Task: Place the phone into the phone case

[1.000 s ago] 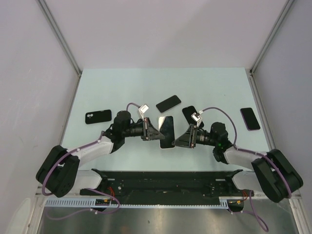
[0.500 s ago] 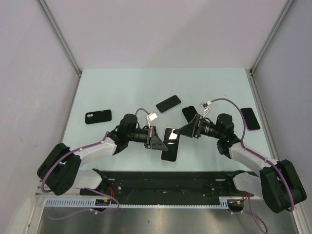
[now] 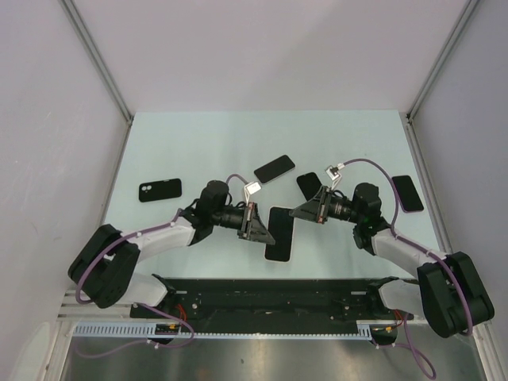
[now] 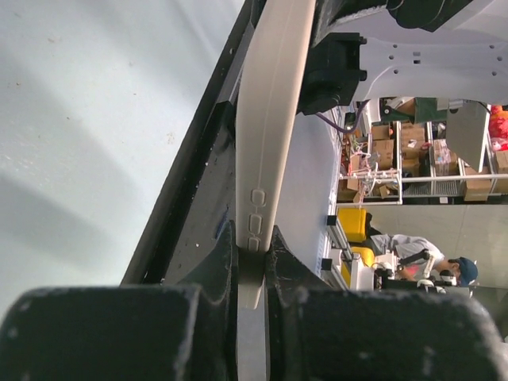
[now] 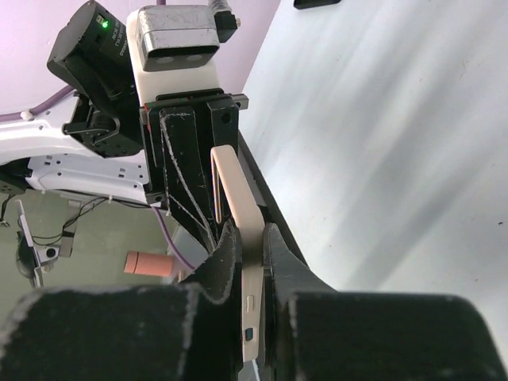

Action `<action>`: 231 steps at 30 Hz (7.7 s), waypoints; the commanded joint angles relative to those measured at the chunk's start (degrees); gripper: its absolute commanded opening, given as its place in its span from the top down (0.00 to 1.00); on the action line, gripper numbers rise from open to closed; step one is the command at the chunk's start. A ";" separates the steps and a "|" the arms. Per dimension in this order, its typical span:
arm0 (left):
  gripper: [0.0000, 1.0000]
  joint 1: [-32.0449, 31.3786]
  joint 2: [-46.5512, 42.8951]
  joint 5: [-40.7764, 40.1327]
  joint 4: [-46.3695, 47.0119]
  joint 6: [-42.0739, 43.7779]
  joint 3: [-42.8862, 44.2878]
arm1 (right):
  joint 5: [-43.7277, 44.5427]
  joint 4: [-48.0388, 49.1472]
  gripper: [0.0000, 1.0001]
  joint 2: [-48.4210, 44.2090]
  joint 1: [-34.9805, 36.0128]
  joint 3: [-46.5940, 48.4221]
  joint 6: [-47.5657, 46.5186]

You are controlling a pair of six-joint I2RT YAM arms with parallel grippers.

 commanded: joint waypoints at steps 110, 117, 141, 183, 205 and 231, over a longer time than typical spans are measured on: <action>0.50 41.36 40.44 -63.52 -53.62 -2.98 52.22 | 21.47 -50.33 0.02 -19.67 -2.14 10.88 -26.43; 0.70 41.27 37.81 -61.84 -53.53 2.02 46.69 | 21.73 -49.98 0.02 -18.35 -2.23 10.88 -25.73; 1.00 9.74 16.45 -49.71 -47.46 19.25 25.42 | 24.19 -48.22 0.01 -17.82 -3.64 10.88 -19.67; 0.00 2.87 35.04 -52.27 -48.08 49.93 65.65 | 25.87 -50.41 0.02 -24.32 -4.43 10.88 -16.42; 0.00 3.83 57.31 -52.18 -52.21 54.06 82.98 | 27.88 -56.92 0.02 -29.07 -4.52 14.66 -16.94; 0.23 5.50 51.26 -46.64 -51.61 48.01 72.46 | 25.52 -52.97 0.03 -26.18 -4.34 14.57 -12.55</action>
